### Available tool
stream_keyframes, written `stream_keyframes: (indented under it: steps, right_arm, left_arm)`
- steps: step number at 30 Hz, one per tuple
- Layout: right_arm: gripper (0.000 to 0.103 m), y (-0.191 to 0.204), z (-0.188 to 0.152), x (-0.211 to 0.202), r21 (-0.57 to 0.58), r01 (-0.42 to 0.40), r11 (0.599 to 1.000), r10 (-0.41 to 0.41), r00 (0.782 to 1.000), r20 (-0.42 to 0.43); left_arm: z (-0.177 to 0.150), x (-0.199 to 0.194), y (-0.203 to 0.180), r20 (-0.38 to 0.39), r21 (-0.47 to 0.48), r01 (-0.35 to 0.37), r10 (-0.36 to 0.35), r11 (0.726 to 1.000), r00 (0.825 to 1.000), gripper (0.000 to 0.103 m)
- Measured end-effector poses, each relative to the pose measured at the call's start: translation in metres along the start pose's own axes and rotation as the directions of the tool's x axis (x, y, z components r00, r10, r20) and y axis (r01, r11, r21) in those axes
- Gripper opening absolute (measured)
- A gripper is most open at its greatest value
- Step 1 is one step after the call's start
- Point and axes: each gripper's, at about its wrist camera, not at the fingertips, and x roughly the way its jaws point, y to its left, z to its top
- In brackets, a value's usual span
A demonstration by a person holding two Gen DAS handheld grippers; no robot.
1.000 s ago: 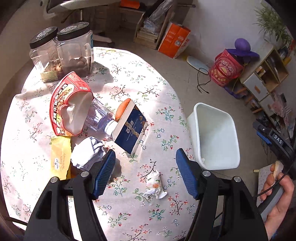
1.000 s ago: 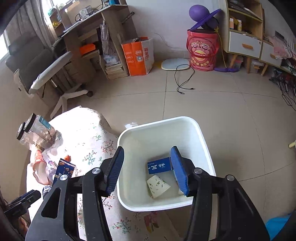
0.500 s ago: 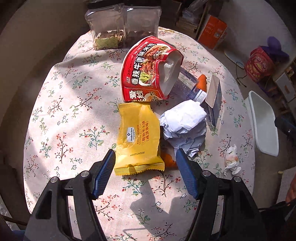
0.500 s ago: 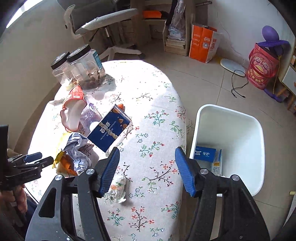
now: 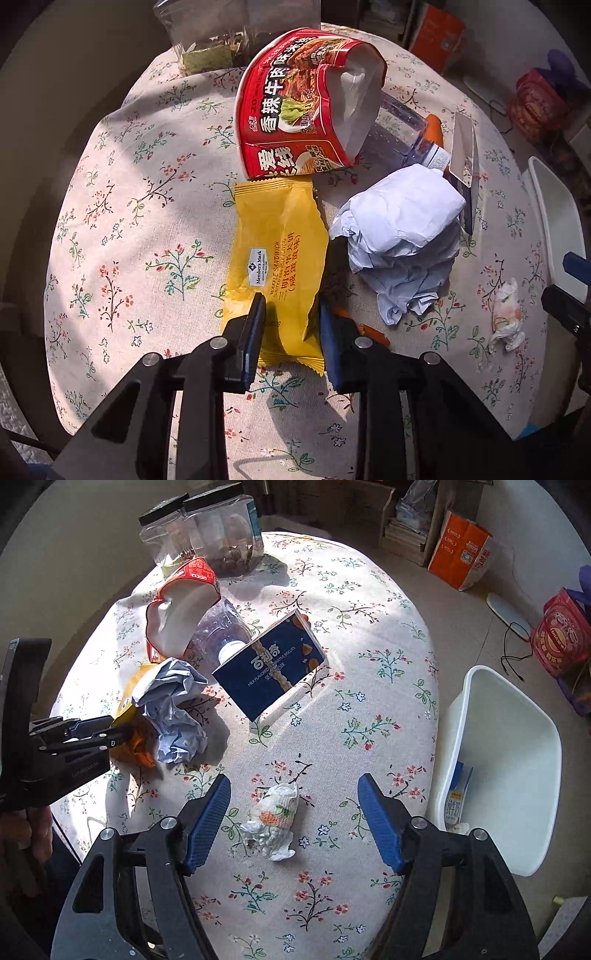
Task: Collect trash
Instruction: 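Move the left tool to the yellow snack packet and close on it, then grasp the clear plastic wrapper with the right tool while the left tool lifts the yellow packet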
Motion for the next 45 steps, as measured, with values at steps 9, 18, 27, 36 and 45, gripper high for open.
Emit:
stream_keyframes:
  steps: [9, 18, 27, 36, 45]
  right_arm:
    - [0.068, 0.015, -0.007, 0.016, -0.054, 0.009, 0.998, -0.013, 0.997, -0.075]
    - [0.053, 0.025, -0.011, 0.031, -0.091, 0.014, 0.996, -0.026, 0.99, -0.137]
    - [0.022, 0.02, -0.008, 0.017, -0.03, -0.055, 0.998, 0.052, 0.993, -0.106]
    - [0.021, 0.0, 0.002, -0.012, 0.025, -0.078, 0.997, 0.078, 0.997, 0.018]
    - [0.021, -0.024, 0.003, -0.041, 0.08, -0.1, 0.992, 0.091, 0.989, 0.115]
  left_arm:
    - [-0.004, -0.024, 0.018, 0.044, -0.092, 0.046, -0.042, 0.995, 0.998, 0.011]
    - [0.005, -0.062, 0.031, 0.147, -0.156, 0.152, -0.13, 0.976, 0.981, 0.009]
    - [0.005, -0.077, 0.024, 0.188, -0.138, 0.175, -0.148, 0.975, 0.971, 0.009]
    - [0.004, -0.09, 0.006, 0.216, -0.086, 0.187, -0.165, 0.979, 0.962, 0.009]
    - [0.005, -0.109, -0.026, 0.251, -0.011, 0.236, -0.226, 0.972, 0.941, 0.009]
